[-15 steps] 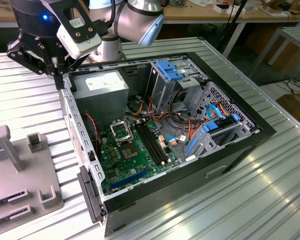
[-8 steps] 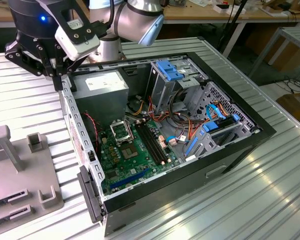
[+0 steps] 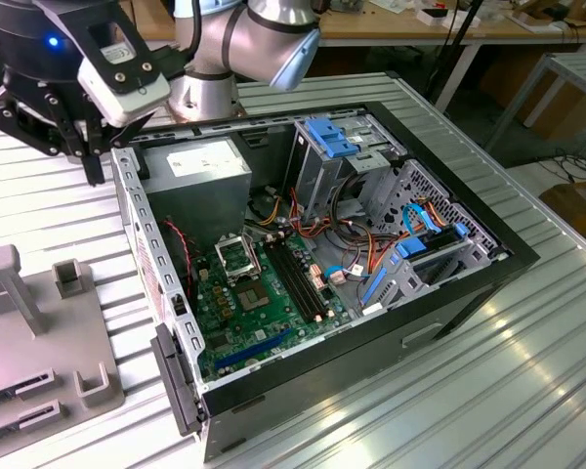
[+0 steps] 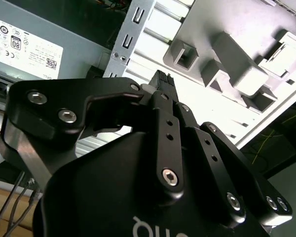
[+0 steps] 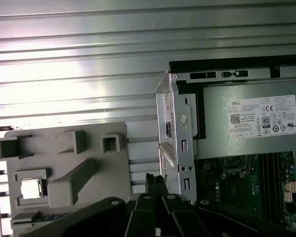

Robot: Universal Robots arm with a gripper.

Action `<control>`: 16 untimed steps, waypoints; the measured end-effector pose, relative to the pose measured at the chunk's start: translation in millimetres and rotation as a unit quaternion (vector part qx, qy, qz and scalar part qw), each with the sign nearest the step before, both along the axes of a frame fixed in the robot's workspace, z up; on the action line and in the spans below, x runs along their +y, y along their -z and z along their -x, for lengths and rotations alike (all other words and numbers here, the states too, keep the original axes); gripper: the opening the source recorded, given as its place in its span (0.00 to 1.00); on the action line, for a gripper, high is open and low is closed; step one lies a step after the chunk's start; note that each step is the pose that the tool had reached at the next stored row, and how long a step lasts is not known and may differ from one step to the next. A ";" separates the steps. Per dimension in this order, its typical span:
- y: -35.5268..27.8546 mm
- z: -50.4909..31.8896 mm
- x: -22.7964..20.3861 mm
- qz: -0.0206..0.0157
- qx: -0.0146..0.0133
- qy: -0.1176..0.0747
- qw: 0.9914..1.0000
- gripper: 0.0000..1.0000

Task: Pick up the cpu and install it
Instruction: 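Reach for the cpu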

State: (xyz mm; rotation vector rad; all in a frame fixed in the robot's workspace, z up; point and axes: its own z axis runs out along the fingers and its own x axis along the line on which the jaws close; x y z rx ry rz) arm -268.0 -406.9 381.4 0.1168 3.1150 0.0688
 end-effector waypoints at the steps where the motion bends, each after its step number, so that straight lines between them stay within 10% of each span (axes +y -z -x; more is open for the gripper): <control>1: 0.1 2.2 -0.2 0.000 0.000 0.000 1.000 0.11; 16: 1.0 13.5 -0.9 0.000 0.002 0.000 1.000 0.11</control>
